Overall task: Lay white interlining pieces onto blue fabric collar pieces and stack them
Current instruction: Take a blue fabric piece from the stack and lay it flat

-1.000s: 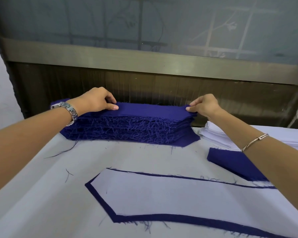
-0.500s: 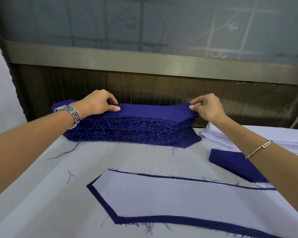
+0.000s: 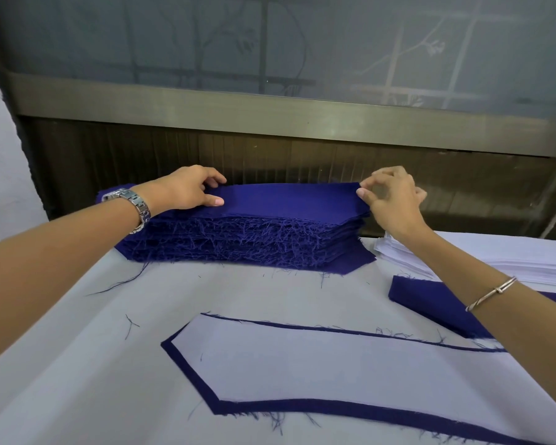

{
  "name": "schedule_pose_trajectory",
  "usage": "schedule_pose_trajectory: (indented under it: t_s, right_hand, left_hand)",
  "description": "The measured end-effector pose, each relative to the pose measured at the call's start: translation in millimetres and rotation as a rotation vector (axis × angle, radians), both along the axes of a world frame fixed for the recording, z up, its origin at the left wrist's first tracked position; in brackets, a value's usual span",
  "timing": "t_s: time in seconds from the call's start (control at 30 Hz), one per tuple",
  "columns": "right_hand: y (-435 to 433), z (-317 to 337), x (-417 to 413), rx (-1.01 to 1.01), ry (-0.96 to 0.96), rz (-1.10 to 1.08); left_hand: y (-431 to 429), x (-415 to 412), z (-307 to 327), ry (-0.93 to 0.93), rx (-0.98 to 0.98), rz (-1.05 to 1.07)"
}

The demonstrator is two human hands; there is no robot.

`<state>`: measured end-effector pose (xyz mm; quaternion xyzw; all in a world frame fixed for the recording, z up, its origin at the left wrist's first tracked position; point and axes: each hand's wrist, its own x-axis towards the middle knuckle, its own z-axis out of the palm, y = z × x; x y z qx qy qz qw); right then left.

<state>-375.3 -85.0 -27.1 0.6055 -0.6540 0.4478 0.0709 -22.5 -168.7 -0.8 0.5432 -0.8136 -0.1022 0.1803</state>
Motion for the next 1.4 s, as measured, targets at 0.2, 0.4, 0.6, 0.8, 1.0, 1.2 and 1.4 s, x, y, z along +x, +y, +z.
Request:
schedule_pose_trajectory:
  t_s: [0.2, 0.4, 0.6, 0.8, 1.0, 1.2, 1.4]
  right_hand:
    - [5, -4, 0, -0.031, -0.126, 0.114]
    - [11, -4, 0, -0.008, -0.245, 0.234]
    - [15, -2, 1, -0.013, -0.26, 0.245]
    - [18, 6, -2, -0.059, -0.28, 0.298]
    - [34, 22, -13, -0.086, -0.384, 0.307]
    - [69, 45, -50, -0.002, -0.526, 0.309]
    - [117, 46, -118, 0.239, -0.507, 0.385]
  left_hand:
    - [5, -2, 5, -0.056, -0.12, -0.044]
    - [22, 21, 2, -0.116, -0.324, 0.002]
    - [30, 67, 1, -0.172, -0.432, 0.101]
    - [31, 113, 5, -0.113, -0.464, 0.223]
    - [35, 125, 22, 0.257, -0.412, 0.198]
    - [59, 103, 39, 0.684, -0.194, 0.099]
    - [88, 72, 26, 0.629, 0.22, 0.067]
